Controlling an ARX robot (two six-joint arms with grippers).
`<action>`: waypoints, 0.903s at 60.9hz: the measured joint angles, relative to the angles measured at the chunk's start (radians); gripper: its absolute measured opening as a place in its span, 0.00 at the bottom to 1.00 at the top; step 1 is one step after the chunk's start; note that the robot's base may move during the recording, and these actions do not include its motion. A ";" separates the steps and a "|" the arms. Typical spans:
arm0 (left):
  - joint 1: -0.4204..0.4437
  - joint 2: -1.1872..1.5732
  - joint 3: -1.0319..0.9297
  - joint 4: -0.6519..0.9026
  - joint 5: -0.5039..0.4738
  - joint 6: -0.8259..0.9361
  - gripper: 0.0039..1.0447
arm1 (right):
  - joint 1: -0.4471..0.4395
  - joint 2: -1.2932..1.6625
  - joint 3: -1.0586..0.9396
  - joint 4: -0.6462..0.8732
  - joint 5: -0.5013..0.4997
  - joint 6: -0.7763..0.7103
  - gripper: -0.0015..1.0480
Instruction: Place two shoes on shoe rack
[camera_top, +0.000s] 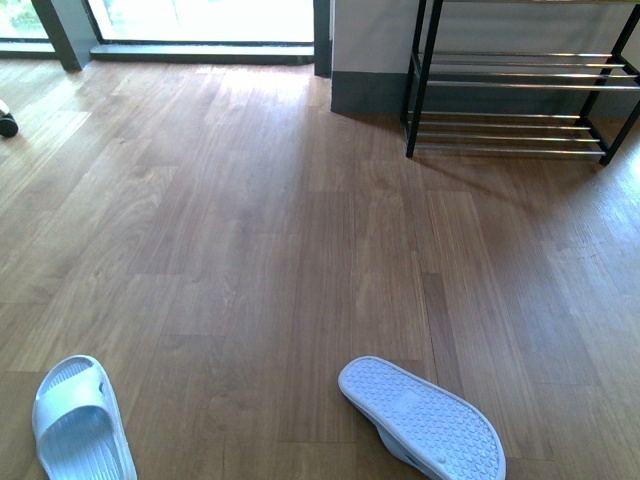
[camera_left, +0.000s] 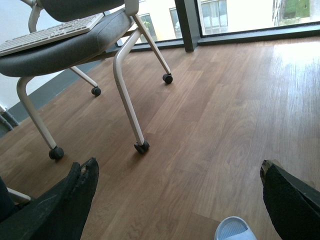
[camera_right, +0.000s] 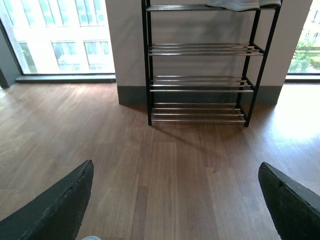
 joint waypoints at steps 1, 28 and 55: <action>0.003 0.002 0.000 0.010 0.013 0.000 0.76 | 0.000 0.000 0.000 0.000 0.000 0.000 0.91; -0.200 -0.714 0.002 -0.643 0.107 -0.169 0.01 | 0.000 0.000 0.000 0.000 0.001 0.000 0.47; -0.203 -0.959 0.018 -0.981 0.106 -0.169 0.01 | 0.000 0.000 0.000 0.000 0.001 -0.001 0.02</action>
